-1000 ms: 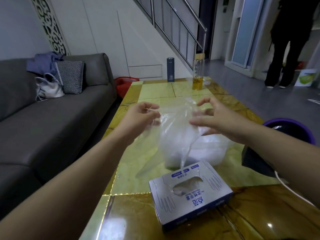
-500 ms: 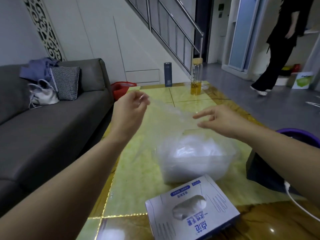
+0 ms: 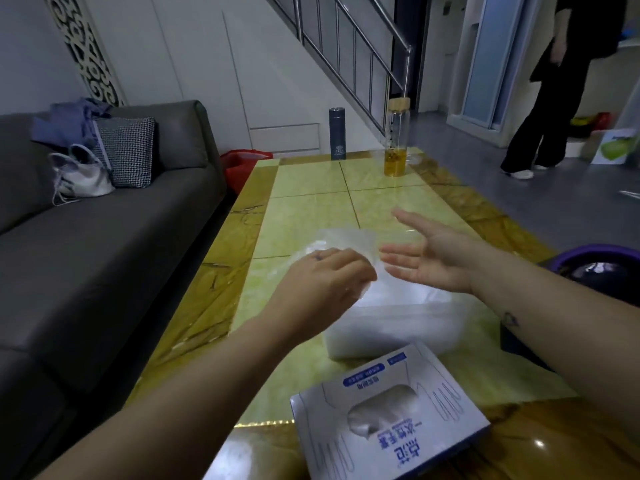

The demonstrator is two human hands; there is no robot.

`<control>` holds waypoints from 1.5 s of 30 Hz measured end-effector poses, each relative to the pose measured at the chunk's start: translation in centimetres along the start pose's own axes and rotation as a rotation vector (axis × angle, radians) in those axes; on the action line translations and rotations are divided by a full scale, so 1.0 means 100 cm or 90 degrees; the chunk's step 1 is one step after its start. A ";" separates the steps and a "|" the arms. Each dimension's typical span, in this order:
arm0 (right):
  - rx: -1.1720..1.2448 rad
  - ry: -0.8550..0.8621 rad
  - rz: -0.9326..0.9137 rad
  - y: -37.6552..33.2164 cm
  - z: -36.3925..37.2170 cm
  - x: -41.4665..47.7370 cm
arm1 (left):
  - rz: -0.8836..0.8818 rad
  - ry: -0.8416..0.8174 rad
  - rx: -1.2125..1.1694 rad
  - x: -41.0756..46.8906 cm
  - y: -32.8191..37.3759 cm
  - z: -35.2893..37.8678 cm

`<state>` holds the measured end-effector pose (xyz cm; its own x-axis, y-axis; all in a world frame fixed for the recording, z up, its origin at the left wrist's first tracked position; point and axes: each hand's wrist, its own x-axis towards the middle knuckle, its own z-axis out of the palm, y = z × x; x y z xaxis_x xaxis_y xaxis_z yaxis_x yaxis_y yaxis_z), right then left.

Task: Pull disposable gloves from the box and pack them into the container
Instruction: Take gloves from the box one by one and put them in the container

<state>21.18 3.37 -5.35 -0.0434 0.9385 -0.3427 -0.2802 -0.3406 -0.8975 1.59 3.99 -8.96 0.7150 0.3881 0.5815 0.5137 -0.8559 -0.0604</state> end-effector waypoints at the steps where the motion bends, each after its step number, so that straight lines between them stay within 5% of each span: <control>1: -0.033 0.013 0.020 0.005 0.000 0.002 | -0.041 -0.010 -0.029 0.000 0.001 0.001; 8: -0.021 -0.012 0.107 0.016 0.003 0.022 | -0.410 0.218 -0.260 0.017 -0.006 -0.005; 14: 0.067 -0.064 0.101 0.017 0.026 0.037 | -0.440 0.259 -0.360 0.021 -0.011 -0.011; 19: 0.093 0.077 -0.072 0.015 0.028 0.037 | -0.288 0.100 -0.162 0.000 -0.018 -0.008; 24: -0.441 0.207 -0.236 0.003 -0.018 0.031 | -0.188 -0.278 0.006 0.010 -0.018 -0.010; 29: -0.801 0.216 -0.218 0.008 -0.035 0.021 | -0.317 -0.592 -0.093 0.031 -0.011 -0.003; 32: -0.944 0.158 -0.122 0.012 -0.035 0.023 | -0.375 -0.592 -0.087 0.045 -0.008 0.003; 36: -1.018 0.105 -0.077 0.010 -0.031 0.026 | -0.179 -0.454 0.164 0.061 -0.002 0.010; 40: -1.077 0.047 -0.017 0.008 -0.025 0.022 | -0.224 -0.611 0.067 0.063 0.005 0.033; 42: -1.216 0.120 -0.039 0.005 -0.020 0.016 | -0.270 -0.698 0.003 0.067 0.001 0.040; 45: -1.439 0.305 -0.240 -0.005 -0.011 0.012 | -0.269 -0.754 0.004 0.072 -0.004 0.043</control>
<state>22.32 4.56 -5.60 -0.0239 0.9907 0.1342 0.9028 -0.0363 0.4284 8.63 8.60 -8.27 0.4789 0.7020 -0.5271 0.8060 -0.5896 -0.0530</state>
